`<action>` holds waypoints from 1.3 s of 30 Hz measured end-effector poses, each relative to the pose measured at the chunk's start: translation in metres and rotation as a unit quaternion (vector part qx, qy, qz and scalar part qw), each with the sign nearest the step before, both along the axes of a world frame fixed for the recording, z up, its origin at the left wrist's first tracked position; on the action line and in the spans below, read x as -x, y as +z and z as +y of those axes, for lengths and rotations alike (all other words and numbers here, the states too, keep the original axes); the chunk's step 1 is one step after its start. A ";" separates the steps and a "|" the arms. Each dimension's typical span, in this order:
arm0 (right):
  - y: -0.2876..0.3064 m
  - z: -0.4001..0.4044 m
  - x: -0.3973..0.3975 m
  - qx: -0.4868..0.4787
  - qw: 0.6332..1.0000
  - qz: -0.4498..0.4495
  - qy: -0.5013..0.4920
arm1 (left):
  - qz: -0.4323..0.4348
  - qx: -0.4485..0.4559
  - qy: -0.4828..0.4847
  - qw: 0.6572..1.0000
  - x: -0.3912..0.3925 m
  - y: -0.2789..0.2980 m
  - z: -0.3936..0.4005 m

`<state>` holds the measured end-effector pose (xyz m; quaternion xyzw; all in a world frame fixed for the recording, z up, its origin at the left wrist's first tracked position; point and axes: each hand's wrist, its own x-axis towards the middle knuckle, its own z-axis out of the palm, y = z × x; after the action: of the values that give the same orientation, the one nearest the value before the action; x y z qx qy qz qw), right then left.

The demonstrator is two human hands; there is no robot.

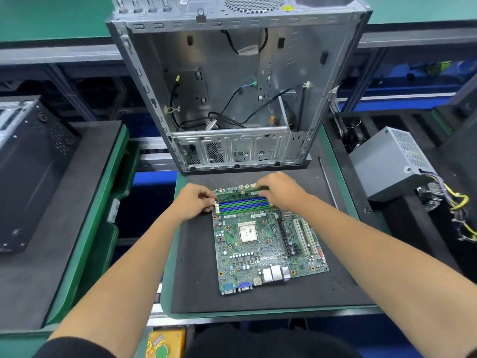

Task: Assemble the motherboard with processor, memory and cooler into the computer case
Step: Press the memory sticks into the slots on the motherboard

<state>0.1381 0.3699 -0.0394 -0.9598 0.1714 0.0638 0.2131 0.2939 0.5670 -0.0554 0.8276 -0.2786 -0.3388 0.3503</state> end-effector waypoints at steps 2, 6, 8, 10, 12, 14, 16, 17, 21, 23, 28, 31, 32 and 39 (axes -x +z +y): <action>0.000 0.001 -0.002 0.018 1.000 0.013 0.003 | 0.002 -0.004 0.003 1.000 -0.001 -0.001 -0.001; -0.003 0.003 -0.001 0.052 0.998 0.028 0.006 | -0.007 -0.023 0.002 1.000 -0.002 -0.002 -0.005; -0.003 0.003 0.000 0.059 0.998 0.025 0.013 | -0.016 -0.033 -0.004 0.999 -0.002 -0.002 -0.007; -0.002 0.004 0.000 0.064 0.998 0.022 0.019 | -0.045 -0.047 -0.032 0.997 -0.003 -0.002 -0.008; -0.001 0.002 0.000 0.069 0.997 0.028 0.028 | -0.098 -0.056 -0.083 0.990 -0.004 0.003 -0.011; 0.000 0.001 0.000 0.070 0.996 0.037 0.037 | -0.125 -0.044 -0.131 0.983 -0.001 0.008 -0.017; 0.000 0.002 0.000 0.072 0.995 0.049 0.045 | -0.171 -0.044 -0.176 0.968 0.004 0.012 -0.024; 0.000 0.002 0.000 0.075 0.994 0.056 0.049 | -0.204 -0.052 -0.195 0.958 0.007 0.012 -0.027; 0.000 0.005 -0.001 0.080 0.993 0.064 0.057 | -0.276 -0.070 -0.214 0.935 0.014 0.009 -0.032; 0.000 0.004 -0.001 0.081 0.993 0.057 0.061 | -0.284 -0.077 -0.212 0.932 0.014 0.009 -0.032; 0.003 0.003 -0.003 0.045 0.996 0.052 0.057 | -0.300 -0.095 -0.212 0.925 0.017 0.013 -0.033; 0.002 0.003 -0.006 0.040 0.997 0.052 0.046 | -0.294 -0.102 -0.201 0.929 0.020 0.012 -0.034; 0.001 0.004 -0.007 0.041 0.997 0.052 0.037 | -0.289 -0.105 -0.193 0.932 0.022 0.011 -0.035; -0.002 0.009 -0.017 0.054 0.997 0.057 -0.008 | -0.263 -0.132 -0.130 0.947 0.028 0.004 -0.043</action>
<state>0.1549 0.3789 -0.0414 -0.9631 0.1945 0.1073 0.1518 0.2661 0.5240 -0.0510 0.8830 -0.4185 -0.1851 0.1050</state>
